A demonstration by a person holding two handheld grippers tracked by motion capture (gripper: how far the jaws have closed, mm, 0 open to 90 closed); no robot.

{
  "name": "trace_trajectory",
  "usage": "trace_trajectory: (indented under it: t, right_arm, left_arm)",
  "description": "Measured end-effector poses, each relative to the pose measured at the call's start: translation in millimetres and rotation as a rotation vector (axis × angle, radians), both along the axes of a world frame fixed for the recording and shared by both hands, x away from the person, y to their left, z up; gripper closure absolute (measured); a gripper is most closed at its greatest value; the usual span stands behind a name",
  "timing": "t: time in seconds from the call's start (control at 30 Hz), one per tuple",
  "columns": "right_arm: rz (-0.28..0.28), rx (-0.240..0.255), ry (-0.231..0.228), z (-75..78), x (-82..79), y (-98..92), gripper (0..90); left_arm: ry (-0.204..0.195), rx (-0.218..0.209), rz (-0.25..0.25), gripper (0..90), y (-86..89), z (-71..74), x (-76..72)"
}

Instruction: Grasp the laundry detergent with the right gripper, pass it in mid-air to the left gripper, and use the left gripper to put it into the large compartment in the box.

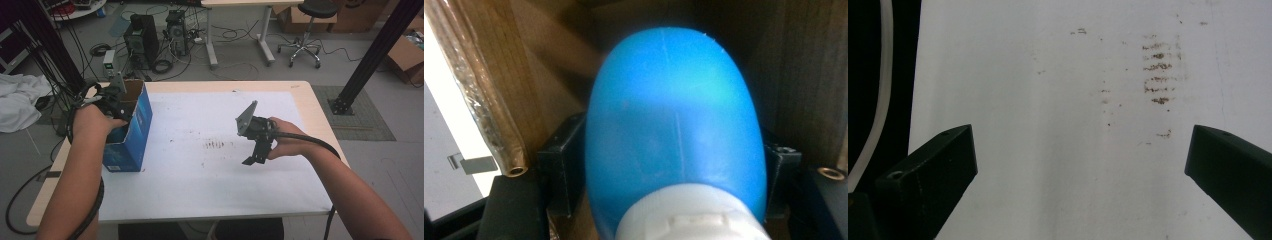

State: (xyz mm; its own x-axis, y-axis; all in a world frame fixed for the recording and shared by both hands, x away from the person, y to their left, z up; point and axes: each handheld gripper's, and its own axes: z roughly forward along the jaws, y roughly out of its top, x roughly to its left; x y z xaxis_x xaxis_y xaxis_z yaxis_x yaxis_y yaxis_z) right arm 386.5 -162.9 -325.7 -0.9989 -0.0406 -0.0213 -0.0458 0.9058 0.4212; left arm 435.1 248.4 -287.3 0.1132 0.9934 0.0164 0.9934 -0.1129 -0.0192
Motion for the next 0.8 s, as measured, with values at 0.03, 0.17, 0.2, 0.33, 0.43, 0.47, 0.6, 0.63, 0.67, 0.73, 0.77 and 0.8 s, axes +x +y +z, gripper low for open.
trace_trajectory:
  t: [0.03, 0.17, 0.2, 0.33, 0.43, 0.47, 0.6, 0.63, 0.67, 0.73, 0.77, 0.8]
  right_arm:
    - [-0.002, 0.001, -0.001, -0.2, 0.0, -0.3, 0.0]
    - [-0.002, -0.003, 0.003, -1.5, 0.6, 0.0, 0.0]
    - [-0.001, -0.002, 0.002, -1.7, 0.6, 0.3, 0.0]
    - [0.002, 0.0, 0.002, -1.8, 0.4, 1.5, 0.0]
    - [0.002, 0.0, 0.0, -1.8, 0.6, 1.7, 0.0]
    - [0.003, 0.002, -0.003, -1.6, 0.6, 1.7, 0.0]
    - [0.004, 0.004, -0.004, -1.3, 0.7, 1.4, 0.0]
    - [0.003, 0.004, -0.003, -1.2, 0.7, 1.2, 0.0]
    - [0.003, 0.004, -0.004, -1.1, 0.8, 1.2, 0.0]
    - [0.003, 0.004, -0.003, -1.0, 0.9, 1.2, 0.0]
    - [0.003, 0.004, -0.004, -0.9, 0.9, 1.3, 0.0]
    - [0.004, 0.003, -0.004, -0.7, 0.9, 1.4, 0.0]
  left_arm:
    - [-0.004, -0.002, 0.001, 31.1, 0.1, 0.5, -0.2]
    - [-0.006, 0.006, -0.007, 30.7, -1.0, 5.3, -0.4]
    - [-0.009, 0.007, -0.009, 30.4, -1.9, 7.0, -0.5]
    - [-0.009, 0.01, -0.01, 28.2, -3.7, 12.4, -0.8]
    - [-0.005, 0.02, -0.008, 26.3, -3.7, 16.5, -0.6]
    - [-0.004, 0.031, -0.01, 24.8, -3.5, 17.9, -0.3]
    - [-0.008, 0.022, -0.006, 22.2, -3.4, 23.2, -0.3]
    - [-0.009, 0.027, -0.006, 20.0, -3.8, 24.6, -0.3]
    - [-0.007, 0.027, -0.005, 19.1, -4.3, 25.9, -0.3]
    - [-0.011, 0.029, -0.01, 19.0, -5.5, 29.1, -0.6]
    - [-0.013, 0.032, -0.012, 19.0, -5.9, 30.2, -0.8]
    - [-0.011, 0.033, -0.007, 19.0, -6.5, 31.7, -1.1]
